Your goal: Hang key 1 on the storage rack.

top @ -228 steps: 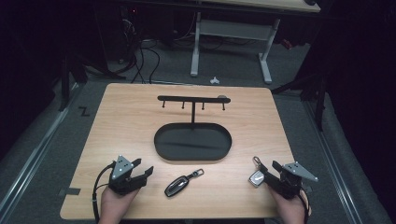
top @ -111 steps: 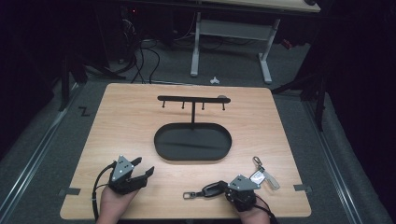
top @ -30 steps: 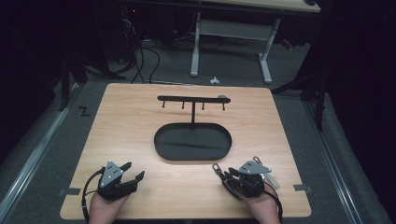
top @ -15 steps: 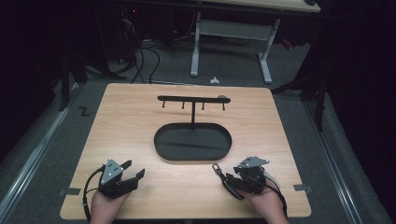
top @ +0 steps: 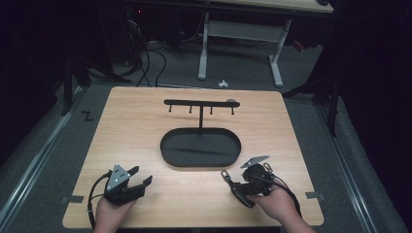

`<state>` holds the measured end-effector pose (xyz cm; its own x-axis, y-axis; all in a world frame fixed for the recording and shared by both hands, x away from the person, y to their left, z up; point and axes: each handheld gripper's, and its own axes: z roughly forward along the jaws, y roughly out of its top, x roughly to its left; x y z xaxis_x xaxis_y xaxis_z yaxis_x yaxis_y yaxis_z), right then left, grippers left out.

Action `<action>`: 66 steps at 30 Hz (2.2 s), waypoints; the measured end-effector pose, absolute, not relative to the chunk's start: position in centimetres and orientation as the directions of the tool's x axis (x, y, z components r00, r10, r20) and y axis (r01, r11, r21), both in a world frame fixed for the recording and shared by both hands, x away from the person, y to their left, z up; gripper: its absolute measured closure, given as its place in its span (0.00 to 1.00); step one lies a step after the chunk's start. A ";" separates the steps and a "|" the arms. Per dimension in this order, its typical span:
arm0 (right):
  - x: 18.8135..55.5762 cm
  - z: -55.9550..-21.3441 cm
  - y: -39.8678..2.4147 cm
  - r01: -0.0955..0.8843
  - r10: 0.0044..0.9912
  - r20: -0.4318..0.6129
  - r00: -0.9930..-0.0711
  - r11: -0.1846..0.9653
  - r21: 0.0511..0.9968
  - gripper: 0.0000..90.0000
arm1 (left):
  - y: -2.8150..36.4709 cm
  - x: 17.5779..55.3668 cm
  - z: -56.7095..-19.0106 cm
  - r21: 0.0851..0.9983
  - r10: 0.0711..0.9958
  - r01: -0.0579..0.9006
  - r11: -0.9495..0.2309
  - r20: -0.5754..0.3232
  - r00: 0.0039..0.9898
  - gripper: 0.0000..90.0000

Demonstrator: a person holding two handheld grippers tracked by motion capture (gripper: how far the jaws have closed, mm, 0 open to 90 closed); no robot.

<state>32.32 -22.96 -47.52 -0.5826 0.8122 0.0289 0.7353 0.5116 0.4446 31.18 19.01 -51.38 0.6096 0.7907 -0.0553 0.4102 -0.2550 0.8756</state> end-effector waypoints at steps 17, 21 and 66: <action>35.2 -47.4 -20.4 0.777 0.787 0.042 -0.615 0.596 0.200 0.41 | 18.9 31.1 -51.3 0.876 0.777 0.409 -0.254 -0.067 0.626 0.41; 35.9 -47.5 -19.7 0.770 0.777 0.018 -0.629 0.620 0.151 0.41 | 18.9 31.2 -51.3 0.877 0.777 0.410 -0.251 -0.070 0.625 0.41; 37.5 -48.8 -16.8 0.762 0.762 -0.012 -0.647 0.647 -0.002 0.90 | 18.4 31.0 -51.3 0.885 0.752 0.381 -0.270 -0.053 0.657 0.42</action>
<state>37.51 -16.79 -48.82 -0.6474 0.7620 -0.0125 0.7621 0.6475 -0.0019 31.01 18.41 -51.32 0.6567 0.7523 -0.0532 0.3806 -0.2696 0.8846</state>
